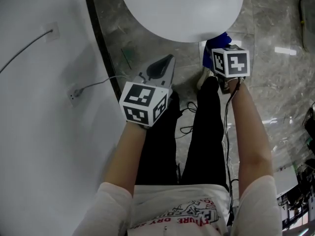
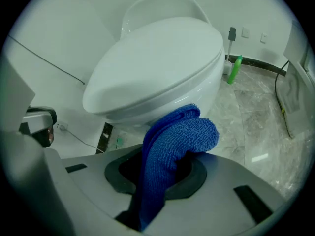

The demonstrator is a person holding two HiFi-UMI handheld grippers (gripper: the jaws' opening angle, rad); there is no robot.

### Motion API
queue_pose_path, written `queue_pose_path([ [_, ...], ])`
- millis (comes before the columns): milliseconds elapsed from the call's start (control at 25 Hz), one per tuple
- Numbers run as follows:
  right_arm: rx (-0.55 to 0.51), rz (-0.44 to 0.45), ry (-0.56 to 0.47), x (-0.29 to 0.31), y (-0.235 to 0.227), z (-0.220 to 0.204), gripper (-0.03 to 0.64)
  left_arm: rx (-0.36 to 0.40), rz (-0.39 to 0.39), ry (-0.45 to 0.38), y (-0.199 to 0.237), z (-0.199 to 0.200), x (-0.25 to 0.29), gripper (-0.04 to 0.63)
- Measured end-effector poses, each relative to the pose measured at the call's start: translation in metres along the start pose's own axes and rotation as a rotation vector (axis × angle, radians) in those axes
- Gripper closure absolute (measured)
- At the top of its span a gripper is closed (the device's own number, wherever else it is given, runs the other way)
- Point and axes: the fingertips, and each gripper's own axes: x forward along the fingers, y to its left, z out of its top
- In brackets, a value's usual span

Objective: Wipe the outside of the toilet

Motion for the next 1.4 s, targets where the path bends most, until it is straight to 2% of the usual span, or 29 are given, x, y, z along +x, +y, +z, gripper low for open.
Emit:
queue_pose_path([
  [200,0.019,-0.005,0.01,0.014,0.039,-0.006,0.545,-0.037,0.021,-0.005,0.034,-0.023,-0.026,0.588],
  [400,-0.002,-0.001,0.014,0.032,0.081,-0.007,0.545,0.01,0.04,-0.01,0.056,-0.04,-0.043,0.588],
  [600,-0.01,0.067,0.023,0.056,0.136,-0.001,0.545,-0.053,0.047,-0.022,0.079,-0.057,-0.062,0.588],
  [840,-0.156,0.12,-0.043,0.074,0.201,0.037,0.545,-0.117,0.111,-0.016,0.113,-0.076,-0.092,0.588],
  [1000,-0.182,0.17,-0.079,0.069,0.232,0.064,0.545,-0.161,0.162,-0.015,0.123,-0.083,-0.109,0.588],
  [1080,-0.197,0.207,-0.085,0.058,0.246,0.07,0.545,-0.177,0.183,-0.03,0.121,-0.077,-0.113,0.588],
  [1200,-0.219,0.239,-0.126,0.02,0.251,0.08,0.545,-0.19,0.181,-0.083,0.102,-0.049,-0.119,0.588],
  [1400,-0.262,0.208,-0.224,-0.093,0.239,0.09,0.545,-0.147,0.154,-0.139,0.041,0.02,-0.153,0.588],
])
